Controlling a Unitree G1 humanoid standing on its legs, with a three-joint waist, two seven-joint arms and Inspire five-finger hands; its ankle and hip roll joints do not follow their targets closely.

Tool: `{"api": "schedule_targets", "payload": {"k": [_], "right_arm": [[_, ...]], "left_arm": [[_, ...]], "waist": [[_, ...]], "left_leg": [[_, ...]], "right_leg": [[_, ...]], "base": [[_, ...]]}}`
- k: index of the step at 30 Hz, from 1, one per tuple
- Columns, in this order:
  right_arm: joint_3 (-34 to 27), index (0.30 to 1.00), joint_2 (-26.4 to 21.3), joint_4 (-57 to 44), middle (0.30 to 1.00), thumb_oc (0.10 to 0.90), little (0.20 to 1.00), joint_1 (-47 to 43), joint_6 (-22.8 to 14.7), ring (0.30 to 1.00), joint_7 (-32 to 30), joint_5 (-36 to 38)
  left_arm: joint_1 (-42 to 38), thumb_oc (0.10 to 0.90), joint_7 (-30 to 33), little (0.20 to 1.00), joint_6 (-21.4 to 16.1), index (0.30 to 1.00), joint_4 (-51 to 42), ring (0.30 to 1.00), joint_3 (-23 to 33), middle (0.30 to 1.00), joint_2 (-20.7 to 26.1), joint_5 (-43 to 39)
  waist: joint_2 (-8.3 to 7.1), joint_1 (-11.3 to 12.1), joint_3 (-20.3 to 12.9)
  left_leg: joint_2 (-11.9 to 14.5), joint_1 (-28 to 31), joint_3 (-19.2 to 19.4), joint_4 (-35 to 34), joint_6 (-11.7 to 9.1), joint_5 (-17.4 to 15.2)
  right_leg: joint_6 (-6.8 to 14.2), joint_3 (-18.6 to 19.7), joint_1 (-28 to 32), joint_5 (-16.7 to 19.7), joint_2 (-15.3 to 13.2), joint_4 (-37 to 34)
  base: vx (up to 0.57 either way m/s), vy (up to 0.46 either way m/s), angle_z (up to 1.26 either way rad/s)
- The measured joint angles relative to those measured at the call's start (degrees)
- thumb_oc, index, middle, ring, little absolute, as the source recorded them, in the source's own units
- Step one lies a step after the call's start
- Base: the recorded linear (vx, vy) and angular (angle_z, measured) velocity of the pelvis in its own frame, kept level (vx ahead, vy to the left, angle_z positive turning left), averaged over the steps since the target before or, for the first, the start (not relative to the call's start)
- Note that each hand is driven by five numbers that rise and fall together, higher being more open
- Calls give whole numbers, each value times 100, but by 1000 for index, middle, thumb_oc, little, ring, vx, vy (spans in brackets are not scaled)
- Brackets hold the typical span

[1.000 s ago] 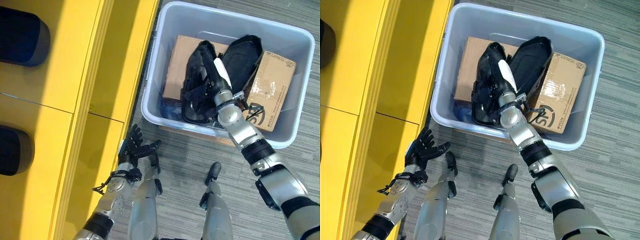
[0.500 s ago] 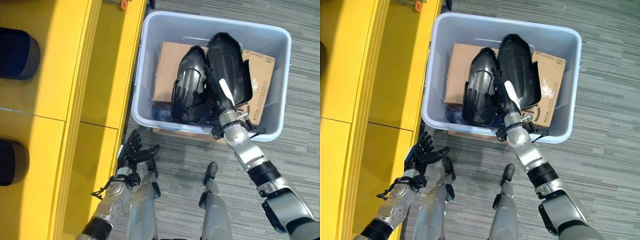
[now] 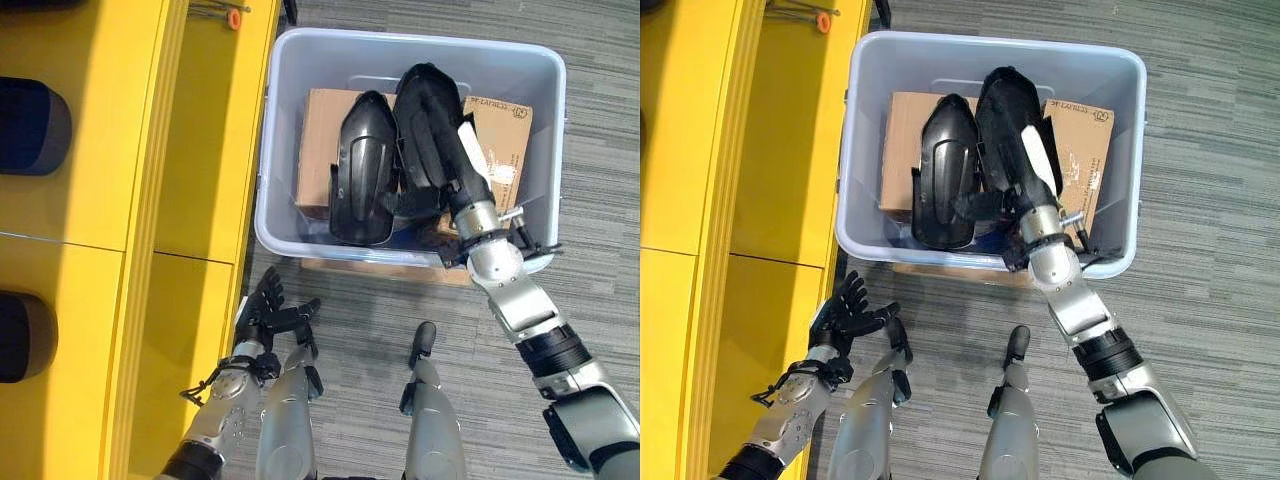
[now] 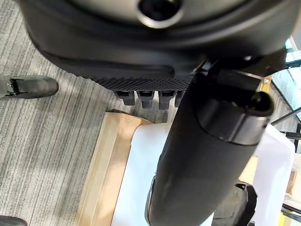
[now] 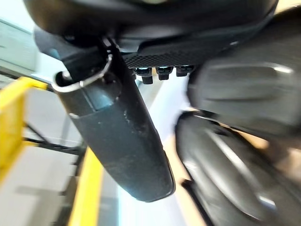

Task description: Move parts from the plastic box to the shelf.

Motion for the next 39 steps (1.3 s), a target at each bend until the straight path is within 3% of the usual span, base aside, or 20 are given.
{"api": "schedule_targets", "payload": {"k": [13,24,37,39], "right_arm": [[334,1000,-180,-60,1000,900,1000,-1352,0,1000,-2,-481],[560,1000,-351,-58,1000,900,1000,-1288,3,1000,261,-567],[802,1000,-1058,18,1000,900,1000,-926,111,1000,913,-561],[777,1000,-1417,-169,1000,900,1000,-599,132,1000,1060,-559]], "left_arm": [[-7,900,2,1000,3,1000,2,1000,111,1000,1,-4],[-29,900,-19,1000,5,1000,9,1000,146,1000,2,-2],[-58,900,-33,1000,10,1000,9,1000,176,1000,2,3],[-21,900,-108,1000,13,1000,9,1000,198,1000,5,29]], "waist": [[-16,6,-4],[-135,-164,2],[-190,-265,30],[-214,-270,43]], "left_leg": [[38,35,7,41,-1,1],[142,96,7,60,-28,19],[192,95,5,59,-56,37],[194,95,-2,57,-58,38]], "right_leg": [[-7,29,2,-5,38,94],[-65,59,4,-45,127,209],[-102,55,-15,-70,172,239],[-102,49,-11,-71,164,239]], "base": [[0,0,0],[-3,-2,-2],[0,0,0],[0,0,0]]}}
